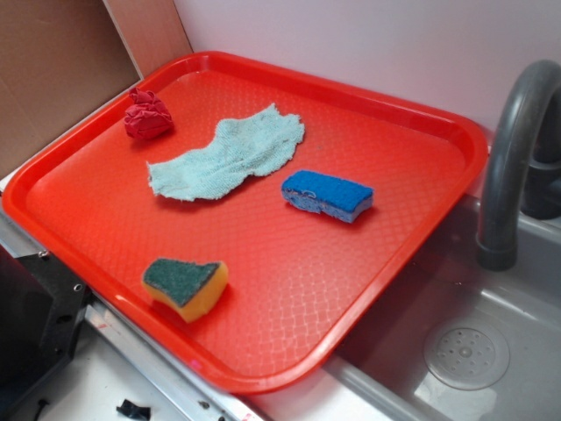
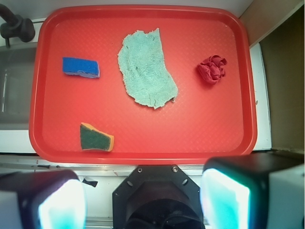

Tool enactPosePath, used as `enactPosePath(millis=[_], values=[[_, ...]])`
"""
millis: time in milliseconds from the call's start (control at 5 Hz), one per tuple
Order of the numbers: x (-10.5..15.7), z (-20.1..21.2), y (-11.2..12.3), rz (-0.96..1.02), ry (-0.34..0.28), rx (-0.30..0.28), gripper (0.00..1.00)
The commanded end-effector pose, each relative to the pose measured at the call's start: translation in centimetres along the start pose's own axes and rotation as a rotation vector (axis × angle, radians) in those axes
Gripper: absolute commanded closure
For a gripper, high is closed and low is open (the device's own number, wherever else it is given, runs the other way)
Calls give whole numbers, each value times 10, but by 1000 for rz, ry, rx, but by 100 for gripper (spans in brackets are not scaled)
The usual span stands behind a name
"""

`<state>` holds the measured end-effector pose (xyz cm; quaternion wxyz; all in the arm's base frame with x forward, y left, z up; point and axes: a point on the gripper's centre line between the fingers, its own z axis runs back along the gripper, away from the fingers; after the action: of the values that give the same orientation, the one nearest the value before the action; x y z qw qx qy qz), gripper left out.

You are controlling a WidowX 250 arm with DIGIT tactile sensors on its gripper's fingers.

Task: Grab the blue sponge.

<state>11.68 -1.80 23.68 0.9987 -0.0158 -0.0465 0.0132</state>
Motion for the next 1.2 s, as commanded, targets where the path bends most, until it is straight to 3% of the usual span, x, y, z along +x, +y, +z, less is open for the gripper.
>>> enactPosePath(millis=[0, 400, 600, 800, 1000], values=[[0, 0, 0, 0, 0, 0, 0], [40, -22, -12, -374, -121, 17, 0], [63, -42, -22, -580, -164, -14, 0], [86, -68, -46, -817, -186, -71, 0], [101, -83, -57, -999, -196, -80, 0]])
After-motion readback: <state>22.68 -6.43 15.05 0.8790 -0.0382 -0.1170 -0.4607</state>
